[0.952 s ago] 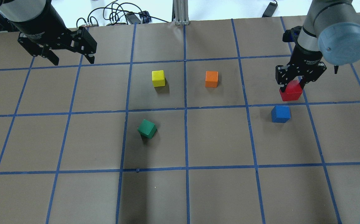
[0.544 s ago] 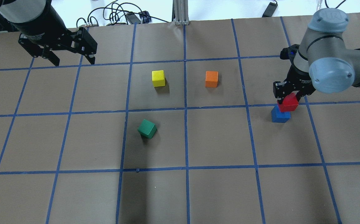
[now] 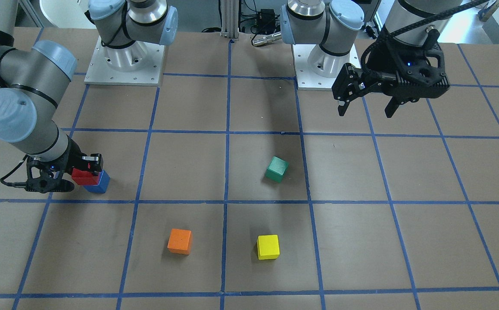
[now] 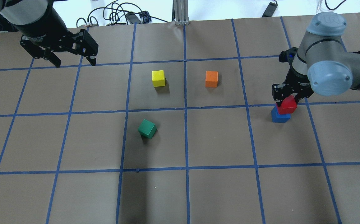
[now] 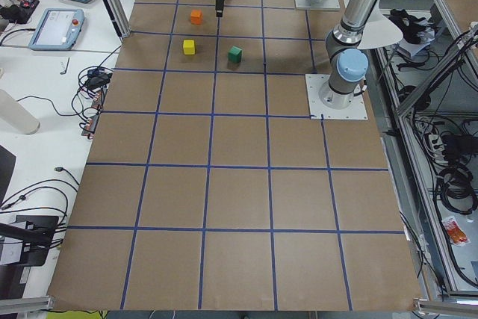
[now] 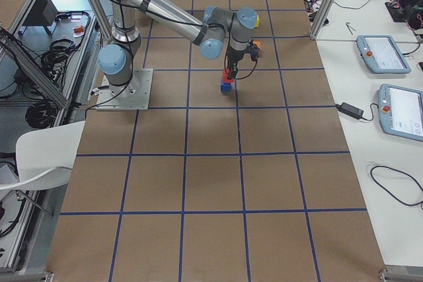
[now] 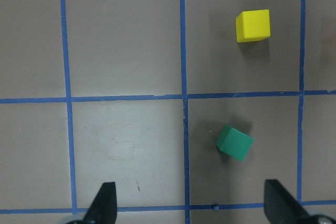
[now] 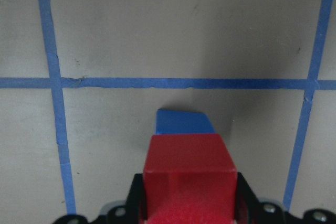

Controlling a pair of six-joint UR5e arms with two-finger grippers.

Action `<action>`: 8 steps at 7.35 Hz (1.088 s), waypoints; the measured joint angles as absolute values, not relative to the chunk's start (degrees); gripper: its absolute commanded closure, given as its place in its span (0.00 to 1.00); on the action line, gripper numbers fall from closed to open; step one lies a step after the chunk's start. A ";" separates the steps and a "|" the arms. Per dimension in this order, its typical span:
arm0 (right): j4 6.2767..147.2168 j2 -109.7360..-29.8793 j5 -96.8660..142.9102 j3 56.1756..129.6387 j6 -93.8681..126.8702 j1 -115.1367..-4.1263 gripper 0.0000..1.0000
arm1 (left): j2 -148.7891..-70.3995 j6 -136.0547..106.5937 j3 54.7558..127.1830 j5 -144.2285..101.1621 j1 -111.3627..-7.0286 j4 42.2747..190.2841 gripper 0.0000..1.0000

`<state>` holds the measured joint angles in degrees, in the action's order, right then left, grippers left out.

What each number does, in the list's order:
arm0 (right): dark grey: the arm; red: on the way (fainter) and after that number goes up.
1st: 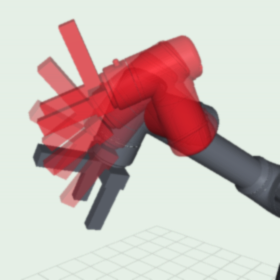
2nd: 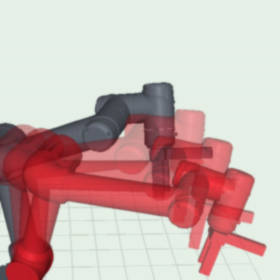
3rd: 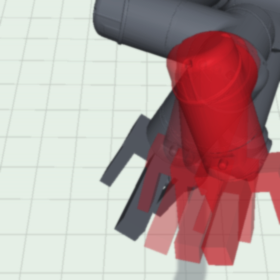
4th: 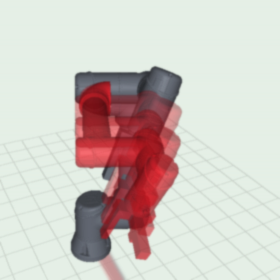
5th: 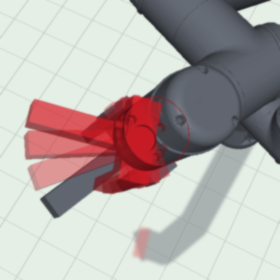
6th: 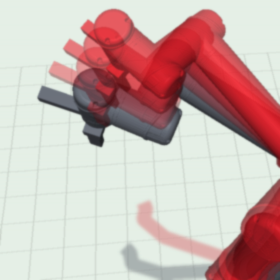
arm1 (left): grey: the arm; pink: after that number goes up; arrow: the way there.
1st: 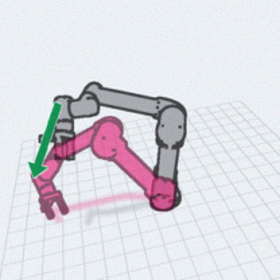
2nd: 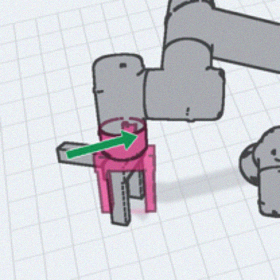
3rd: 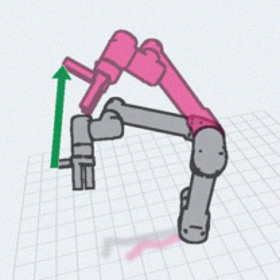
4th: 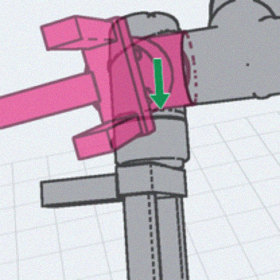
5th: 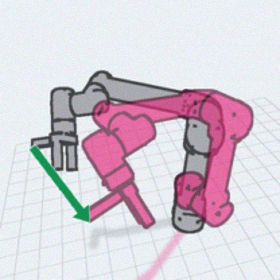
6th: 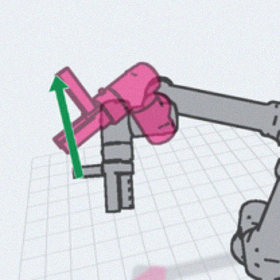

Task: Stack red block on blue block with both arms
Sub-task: 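Lower the red cube onto the top of the blue cube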

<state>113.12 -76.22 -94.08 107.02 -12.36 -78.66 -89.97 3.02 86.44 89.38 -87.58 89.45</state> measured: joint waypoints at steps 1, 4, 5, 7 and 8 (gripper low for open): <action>113.03 -76.17 -94.21 107.04 -12.38 -78.64 0.49 | -90.06 3.01 86.49 89.40 -87.65 89.49 0.00; 112.78 -76.16 -94.39 107.64 -12.37 -78.55 0.24 | -90.03 2.99 86.57 89.34 -87.71 89.51 0.00; 112.98 -76.25 -94.34 108.17 -12.35 -78.52 0.15 | -90.04 2.99 86.56 89.31 -87.71 89.49 0.00; 113.11 -76.46 -94.52 108.39 -12.38 -78.46 0.00 | -90.01 2.99 86.50 89.30 -87.71 89.47 0.00; 112.81 -76.91 -94.58 107.86 -12.39 -78.43 0.00 | -90.01 2.99 86.49 89.30 -87.72 89.45 0.00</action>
